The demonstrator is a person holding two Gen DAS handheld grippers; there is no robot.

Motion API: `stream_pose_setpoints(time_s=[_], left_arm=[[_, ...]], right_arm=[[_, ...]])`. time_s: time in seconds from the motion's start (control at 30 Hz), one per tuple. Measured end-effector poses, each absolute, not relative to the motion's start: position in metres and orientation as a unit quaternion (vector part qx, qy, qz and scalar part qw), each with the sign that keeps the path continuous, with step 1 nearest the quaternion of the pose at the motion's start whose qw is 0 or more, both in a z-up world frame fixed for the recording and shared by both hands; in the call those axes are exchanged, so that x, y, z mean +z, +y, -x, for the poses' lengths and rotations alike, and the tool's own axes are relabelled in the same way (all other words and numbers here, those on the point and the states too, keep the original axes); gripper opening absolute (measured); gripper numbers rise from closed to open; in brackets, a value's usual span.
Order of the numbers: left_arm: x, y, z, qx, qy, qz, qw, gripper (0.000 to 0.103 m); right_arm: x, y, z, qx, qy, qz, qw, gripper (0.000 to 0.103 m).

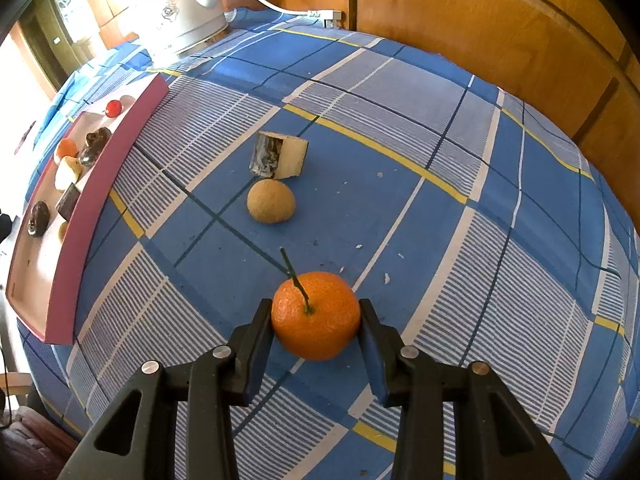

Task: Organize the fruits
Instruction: 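Carry the stemmed tangerine into the tray and open the right tool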

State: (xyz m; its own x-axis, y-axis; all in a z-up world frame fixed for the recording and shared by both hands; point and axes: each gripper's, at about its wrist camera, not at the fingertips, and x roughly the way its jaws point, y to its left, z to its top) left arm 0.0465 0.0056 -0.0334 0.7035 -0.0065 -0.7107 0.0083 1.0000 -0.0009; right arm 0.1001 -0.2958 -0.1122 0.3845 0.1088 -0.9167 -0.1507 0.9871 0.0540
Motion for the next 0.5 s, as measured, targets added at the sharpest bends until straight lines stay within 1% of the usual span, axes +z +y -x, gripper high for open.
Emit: stream_pose_setpoints(time_s=[0.3, 0.5], left_arm=[[-0.027, 0.016, -0.044, -0.001, 0.372, 0.005, 0.928, 0.093], [-0.027, 0.028, -0.039, 0.003, 0.366, 0.011, 0.931, 0.093]], right_arm=[[-0.109, -0.282, -0.094, 0.103, 0.546, 0.032, 0.831, 0.041], [-0.087, -0.261, -0.09, 0.129, 0.531, 0.026, 0.837, 0.041]])
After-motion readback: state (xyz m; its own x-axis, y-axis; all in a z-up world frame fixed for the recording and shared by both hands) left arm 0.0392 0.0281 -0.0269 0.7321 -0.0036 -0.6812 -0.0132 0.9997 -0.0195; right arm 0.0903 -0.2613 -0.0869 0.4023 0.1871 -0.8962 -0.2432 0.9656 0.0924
